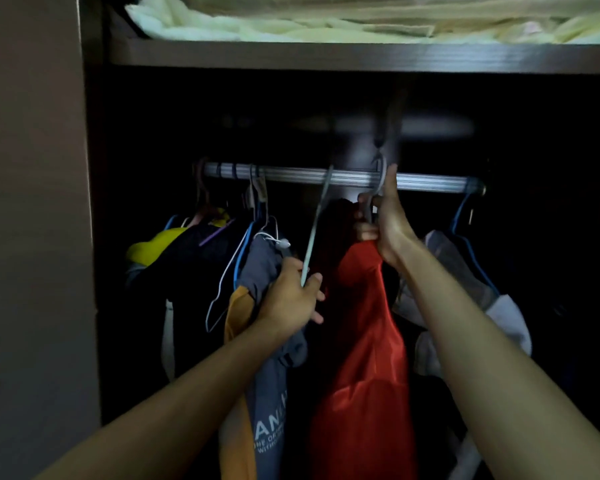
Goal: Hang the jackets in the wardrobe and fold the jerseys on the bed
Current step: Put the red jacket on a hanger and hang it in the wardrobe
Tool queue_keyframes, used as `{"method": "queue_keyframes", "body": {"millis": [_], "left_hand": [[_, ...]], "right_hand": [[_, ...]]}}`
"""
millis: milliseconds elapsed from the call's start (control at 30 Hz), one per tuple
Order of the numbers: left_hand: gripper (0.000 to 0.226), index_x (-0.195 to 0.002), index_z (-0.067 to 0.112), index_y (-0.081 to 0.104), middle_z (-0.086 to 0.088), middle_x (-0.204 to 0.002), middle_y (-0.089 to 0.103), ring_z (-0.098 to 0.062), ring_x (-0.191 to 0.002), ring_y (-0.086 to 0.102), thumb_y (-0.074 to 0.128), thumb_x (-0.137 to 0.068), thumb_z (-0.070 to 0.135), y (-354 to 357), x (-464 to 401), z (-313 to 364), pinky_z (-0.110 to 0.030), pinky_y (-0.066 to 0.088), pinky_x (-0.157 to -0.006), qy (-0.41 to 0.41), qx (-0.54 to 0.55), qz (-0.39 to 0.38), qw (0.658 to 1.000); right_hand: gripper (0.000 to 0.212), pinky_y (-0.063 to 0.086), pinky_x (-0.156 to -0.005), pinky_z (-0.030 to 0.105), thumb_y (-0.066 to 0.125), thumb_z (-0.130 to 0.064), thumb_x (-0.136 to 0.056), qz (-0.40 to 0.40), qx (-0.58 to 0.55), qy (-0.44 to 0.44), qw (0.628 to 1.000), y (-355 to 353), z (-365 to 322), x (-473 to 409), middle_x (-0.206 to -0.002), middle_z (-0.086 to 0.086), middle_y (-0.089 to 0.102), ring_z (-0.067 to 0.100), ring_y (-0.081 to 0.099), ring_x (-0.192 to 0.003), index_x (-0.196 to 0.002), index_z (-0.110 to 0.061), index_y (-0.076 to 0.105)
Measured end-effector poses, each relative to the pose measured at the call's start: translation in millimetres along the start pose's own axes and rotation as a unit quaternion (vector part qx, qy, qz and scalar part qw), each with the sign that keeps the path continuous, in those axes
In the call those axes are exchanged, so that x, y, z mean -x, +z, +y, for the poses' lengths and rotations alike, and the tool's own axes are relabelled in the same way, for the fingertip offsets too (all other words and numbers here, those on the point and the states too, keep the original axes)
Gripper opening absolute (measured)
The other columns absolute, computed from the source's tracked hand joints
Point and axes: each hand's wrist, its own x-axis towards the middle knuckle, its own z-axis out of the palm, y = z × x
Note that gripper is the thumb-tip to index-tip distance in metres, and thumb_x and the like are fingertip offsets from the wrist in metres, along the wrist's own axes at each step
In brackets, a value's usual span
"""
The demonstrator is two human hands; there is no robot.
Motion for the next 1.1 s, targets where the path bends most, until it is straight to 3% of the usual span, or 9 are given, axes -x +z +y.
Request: {"method": "queue_keyframes", "body": {"millis": [200,333,433,600,733,833,900,1000,1100], "left_hand": [[0.032,-0.126,0.012,0.04,-0.003,-0.083,0.074,-0.016,-0.039,0.058,0.049,-0.106,0.035,4.3,7.6,5.5,-0.027,0.05,-0.051,0.031,-0.023,-0.011,0.999],[0.034,-0.124,0.014,0.041,-0.004,-0.087,0.074,-0.015,-0.038,0.056,0.05,-0.104,0.041,4.0,10.3,9.6,-0.037,0.054,-0.053,0.031,-0.036,-0.009,0.999],[0.038,-0.125,0.012,0.042,-0.003,-0.086,0.074,-0.015,-0.034,0.053,0.05,-0.104,0.042,4.9,15.5,12.3,-0.031,0.049,-0.045,0.038,-0.047,-0.002,0.998],[0.043,-0.132,0.01,0.042,-0.004,-0.09,0.075,-0.013,-0.041,0.061,0.052,-0.104,0.041,4.7,28.2,25.1,-0.031,0.054,-0.054,0.046,-0.051,0.011,0.998],[0.052,-0.141,0.009,0.039,-0.006,-0.089,0.066,-0.024,-0.08,0.071,0.054,-0.103,0.041,-4.6,50.1,35.3,-0.032,0.054,-0.072,0.048,-0.064,0.014,0.997],[0.055,-0.142,0.012,0.044,-0.007,-0.124,0.058,-0.027,-0.123,0.055,0.056,-0.1,0.046,-19.1,72.4,40.3,-0.036,0.042,-0.102,0.084,-0.151,0.061,0.983],[0.049,-0.138,0.019,0.049,-0.005,-0.134,0.053,-0.025,-0.129,0.051,0.056,-0.099,0.047,-25.7,95.9,45.8,-0.035,0.03,-0.107,0.125,-0.222,0.103,0.962],[0.032,-0.122,0.022,0.061,-0.005,-0.117,0.059,-0.024,-0.113,0.06,0.059,-0.096,0.042,-19.0,136.5,51.9,-0.04,0.04,-0.106,0.234,-0.189,0.078,0.95],[0.016,-0.109,0.016,0.067,-0.002,-0.104,0.062,0.0,-0.083,0.059,0.067,-0.095,0.023,12.9,189.4,61.3,-0.01,0.045,-0.082,0.308,-0.063,-0.043,0.948]], "right_hand": [[0.064,0.009,-0.045,0.022,0.03,-0.083,-0.09,0.012,0.017,-0.006,1.0,-5.3,18.8,-24.5,-0.063,-0.003,0.027,0.007,0.019,-0.044,-0.066,-0.025,0.039],[0.077,0.017,-0.04,0.018,0.031,-0.083,-0.09,0.016,0.077,0.026,0.997,-10.4,7.6,-31.0,-0.063,0.001,0.041,0.008,0.026,-0.041,-0.093,-0.012,0.058],[0.084,0.018,-0.036,0.014,0.029,-0.085,-0.088,0.0,0.101,0.064,0.993,-15.4,-1.4,-20.2,-0.065,0.006,0.045,0.007,0.024,-0.035,-0.107,-0.008,0.057],[0.051,0.033,-0.044,0.024,0.041,-0.067,-0.099,0.042,0.103,0.017,0.994,-10.1,-4.2,11.5,-0.078,0.002,0.054,0.013,0.046,-0.052,-0.097,-0.019,0.057],[0.031,0.05,-0.065,0.029,0.06,-0.045,-0.098,0.096,0.129,-0.029,0.986,-22.3,5.1,49.1,-0.079,0.004,0.067,0.017,0.062,-0.069,-0.085,-0.018,0.065],[0.028,0.051,-0.087,0.036,0.068,-0.047,-0.089,0.09,0.134,-0.074,0.984,-30.0,16.0,99.0,-0.086,0.0,0.074,0.019,0.069,-0.086,-0.085,-0.02,0.072],[0.023,0.05,-0.092,0.035,0.068,-0.043,-0.09,0.076,0.13,-0.075,0.986,-33.4,19.7,144.8,-0.09,-0.001,0.075,0.018,0.069,-0.092,-0.084,-0.021,0.075],[0.018,0.049,-0.095,0.034,0.061,-0.03,-0.1,0.094,0.125,-0.044,0.987,-38.1,16.9,230.4,-0.098,0.002,0.074,0.018,0.067,-0.098,-0.091,-0.02,0.073],[0.016,0.05,-0.094,0.037,0.053,-0.02,-0.105,0.14,0.195,-0.04,0.97,-53.8,9.3,323.8,-0.103,0.007,0.069,0.021,0.064,-0.096,-0.107,-0.013,0.067]]}}
